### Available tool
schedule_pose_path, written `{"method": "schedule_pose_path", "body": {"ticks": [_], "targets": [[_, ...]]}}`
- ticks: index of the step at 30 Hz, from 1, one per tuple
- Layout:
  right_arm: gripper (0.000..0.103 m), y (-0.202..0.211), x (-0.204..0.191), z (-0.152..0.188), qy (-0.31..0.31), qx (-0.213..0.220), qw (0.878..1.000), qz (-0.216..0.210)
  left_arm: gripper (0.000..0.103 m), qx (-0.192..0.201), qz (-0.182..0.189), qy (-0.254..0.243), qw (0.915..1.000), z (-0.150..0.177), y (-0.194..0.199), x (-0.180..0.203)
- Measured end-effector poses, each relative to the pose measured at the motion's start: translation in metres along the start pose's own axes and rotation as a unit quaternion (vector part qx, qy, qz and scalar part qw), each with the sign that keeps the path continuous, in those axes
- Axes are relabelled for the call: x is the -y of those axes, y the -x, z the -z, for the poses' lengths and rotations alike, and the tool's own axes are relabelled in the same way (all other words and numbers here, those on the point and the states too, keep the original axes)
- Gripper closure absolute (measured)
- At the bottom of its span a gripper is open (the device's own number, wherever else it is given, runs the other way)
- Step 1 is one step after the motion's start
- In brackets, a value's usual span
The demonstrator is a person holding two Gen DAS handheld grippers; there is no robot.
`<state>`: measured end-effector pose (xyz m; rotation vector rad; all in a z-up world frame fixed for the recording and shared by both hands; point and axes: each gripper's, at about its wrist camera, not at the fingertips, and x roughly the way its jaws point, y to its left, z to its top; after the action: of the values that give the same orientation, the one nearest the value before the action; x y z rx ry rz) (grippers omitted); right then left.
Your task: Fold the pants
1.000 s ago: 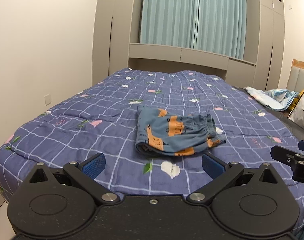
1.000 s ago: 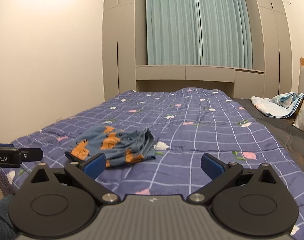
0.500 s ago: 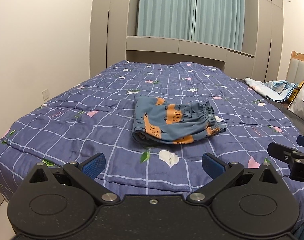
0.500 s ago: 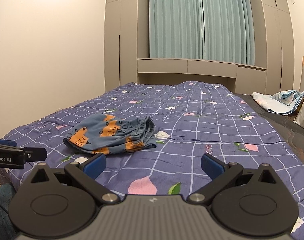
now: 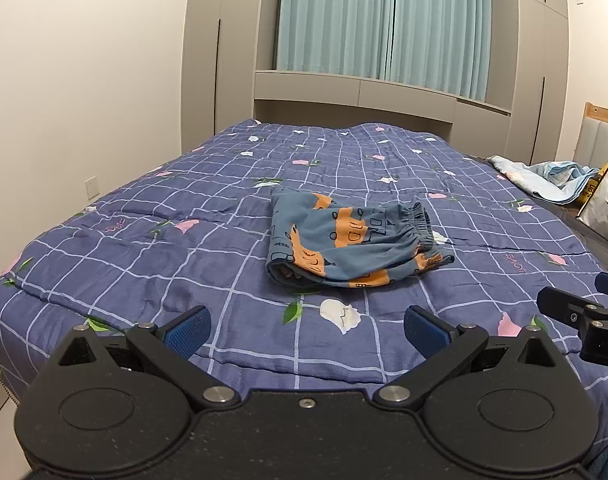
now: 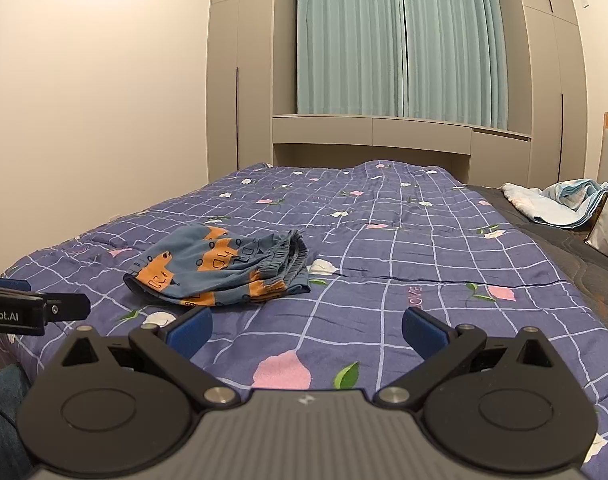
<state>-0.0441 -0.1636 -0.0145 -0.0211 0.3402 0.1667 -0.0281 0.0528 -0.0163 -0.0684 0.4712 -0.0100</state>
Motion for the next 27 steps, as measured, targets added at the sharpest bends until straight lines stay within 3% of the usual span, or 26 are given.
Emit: {"method": "schedule_pose_path", "body": {"ticks": [27], "targets": [[0.000, -0.0006, -0.0009, 0.0013, 0.003, -0.002, 1.000, 0.000, 0.001, -0.004, -0.002, 0.001, 1.0000, 0.0019, -0.0001, -0.0011]]}}
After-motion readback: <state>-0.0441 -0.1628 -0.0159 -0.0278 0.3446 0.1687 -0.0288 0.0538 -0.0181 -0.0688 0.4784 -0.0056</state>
